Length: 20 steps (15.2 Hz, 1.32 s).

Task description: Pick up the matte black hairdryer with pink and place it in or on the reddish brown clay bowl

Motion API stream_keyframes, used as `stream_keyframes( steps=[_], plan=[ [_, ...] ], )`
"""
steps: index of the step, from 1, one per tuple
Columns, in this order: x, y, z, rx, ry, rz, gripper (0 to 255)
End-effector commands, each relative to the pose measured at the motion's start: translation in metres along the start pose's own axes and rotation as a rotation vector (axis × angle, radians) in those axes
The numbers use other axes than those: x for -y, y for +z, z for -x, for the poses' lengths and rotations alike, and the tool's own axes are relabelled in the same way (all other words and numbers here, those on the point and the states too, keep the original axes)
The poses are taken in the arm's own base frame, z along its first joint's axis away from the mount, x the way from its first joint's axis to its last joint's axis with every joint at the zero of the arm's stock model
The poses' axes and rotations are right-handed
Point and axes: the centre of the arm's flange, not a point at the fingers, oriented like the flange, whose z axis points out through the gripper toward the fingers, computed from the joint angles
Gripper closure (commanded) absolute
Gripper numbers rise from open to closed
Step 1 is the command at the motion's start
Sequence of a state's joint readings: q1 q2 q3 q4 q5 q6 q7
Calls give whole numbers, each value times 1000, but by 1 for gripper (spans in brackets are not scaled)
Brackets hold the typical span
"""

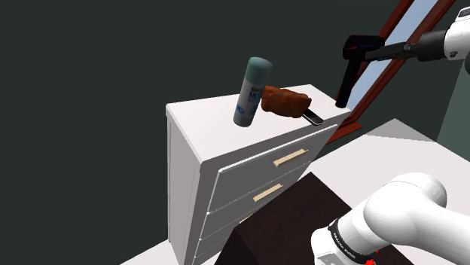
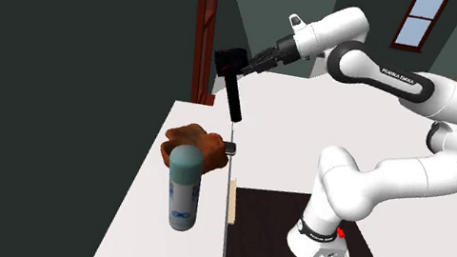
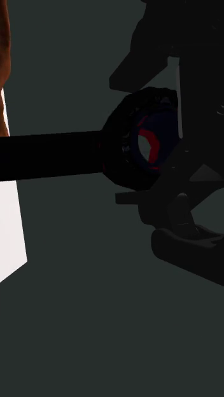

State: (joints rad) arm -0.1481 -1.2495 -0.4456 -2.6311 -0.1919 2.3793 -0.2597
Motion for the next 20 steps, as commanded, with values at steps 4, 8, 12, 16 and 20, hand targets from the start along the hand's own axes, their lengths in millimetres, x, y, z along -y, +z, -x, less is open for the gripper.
stream_keyframes(
  steps=[4,8,12,16,20],
  plan=[
    [0,-16,-22,-1,0,0,255],
    [1,-28,-39,-1,0,0,255],
    [1,-40,-57,-1,0,0,255],
    [1,-51,-74,-1,0,0,255],
    [13,-59,-92,-1,0,0,255]
  ],
)
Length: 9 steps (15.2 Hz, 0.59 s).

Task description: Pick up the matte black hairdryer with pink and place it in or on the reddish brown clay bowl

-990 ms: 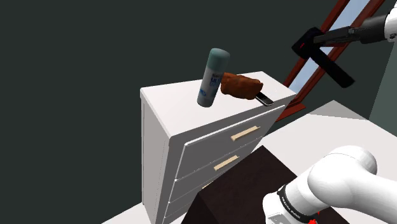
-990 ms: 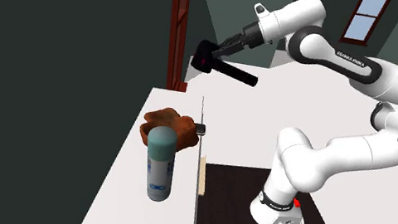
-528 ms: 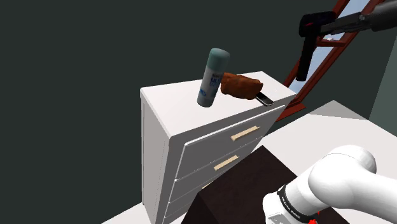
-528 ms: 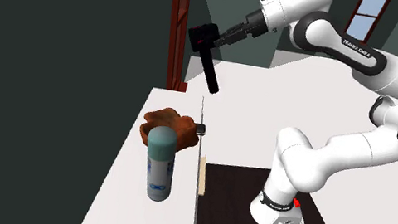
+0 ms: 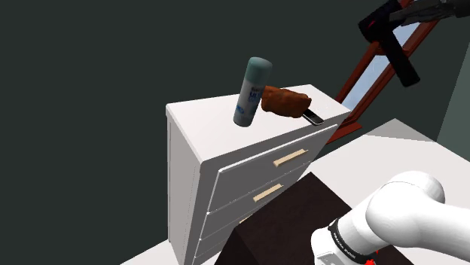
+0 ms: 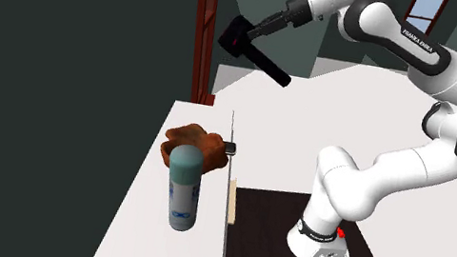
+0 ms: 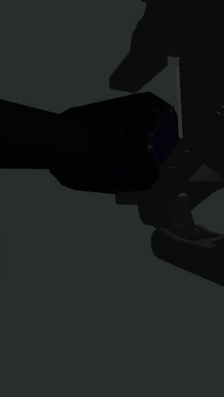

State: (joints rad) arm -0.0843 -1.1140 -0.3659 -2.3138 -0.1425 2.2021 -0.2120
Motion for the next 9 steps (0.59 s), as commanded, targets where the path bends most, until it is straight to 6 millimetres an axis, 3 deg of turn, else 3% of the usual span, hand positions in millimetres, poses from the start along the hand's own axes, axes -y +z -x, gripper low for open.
stream_keyframes(
  steps=[1,9],
  plan=[
    [18,0,-10,-1,0,0,255],
    [111,7,-58,-1,0,0,255]
  ],
)
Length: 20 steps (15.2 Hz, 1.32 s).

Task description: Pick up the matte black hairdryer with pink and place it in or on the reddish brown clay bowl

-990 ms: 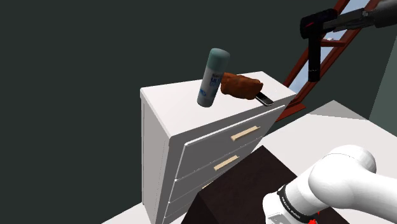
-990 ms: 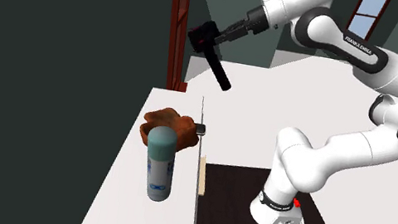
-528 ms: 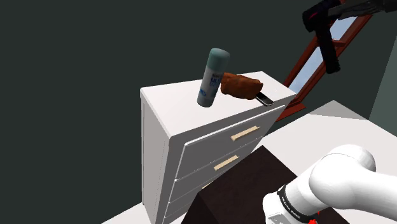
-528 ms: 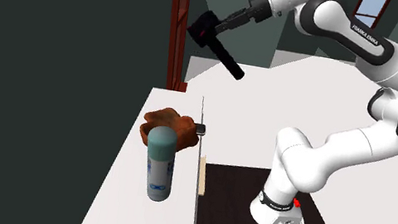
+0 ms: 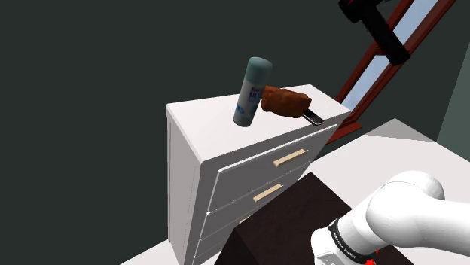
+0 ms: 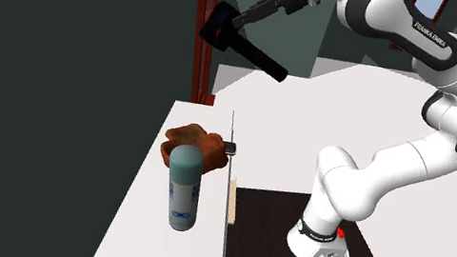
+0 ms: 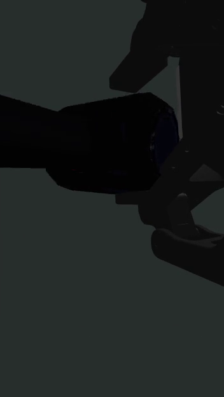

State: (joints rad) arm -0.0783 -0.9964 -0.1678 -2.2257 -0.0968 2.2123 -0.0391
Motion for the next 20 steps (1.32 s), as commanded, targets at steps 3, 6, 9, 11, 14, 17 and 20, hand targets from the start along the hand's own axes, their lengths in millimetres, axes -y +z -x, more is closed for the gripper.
stream_keyframes(
  steps=[3,6,9,11,14,17,20],
  plan=[
    [49,1,-25,-1,1,0,255],
    [66,5,-30,-1,1,0,255],
    [65,14,-16,-1,1,0,255],
    [65,20,-8,-1,1,0,255],
    [65,29,5,-1,1,0,255],
    [65,38,18,-1,1,0,255],
    [64,47,32,-1,1,0,255]
  ],
)
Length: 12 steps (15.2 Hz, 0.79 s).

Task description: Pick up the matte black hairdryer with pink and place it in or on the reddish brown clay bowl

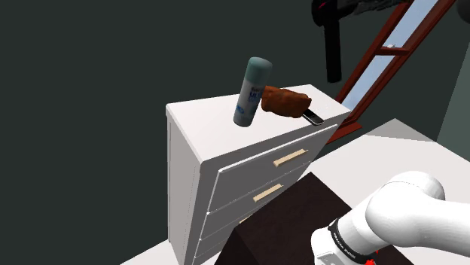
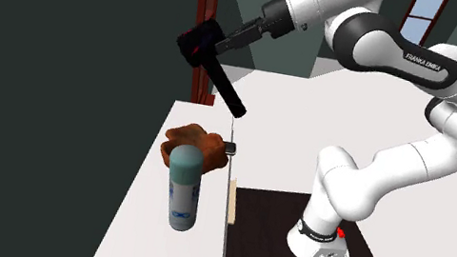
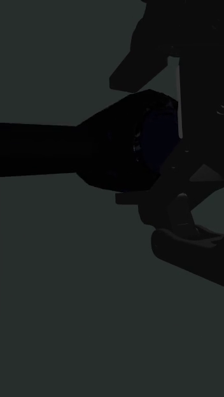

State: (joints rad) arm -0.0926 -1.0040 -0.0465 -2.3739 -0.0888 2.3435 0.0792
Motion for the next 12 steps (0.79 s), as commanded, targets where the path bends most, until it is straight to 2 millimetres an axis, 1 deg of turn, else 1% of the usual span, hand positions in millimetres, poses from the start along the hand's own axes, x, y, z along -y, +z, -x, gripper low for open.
stream_keyframes(
  steps=[1,11,12],
  plan=[
    [0,6,9,-2,0,0,255],
    [-1,36,53,-2,0,0,255],
    [-1,36,53,-2,0,0,255]
  ],
)
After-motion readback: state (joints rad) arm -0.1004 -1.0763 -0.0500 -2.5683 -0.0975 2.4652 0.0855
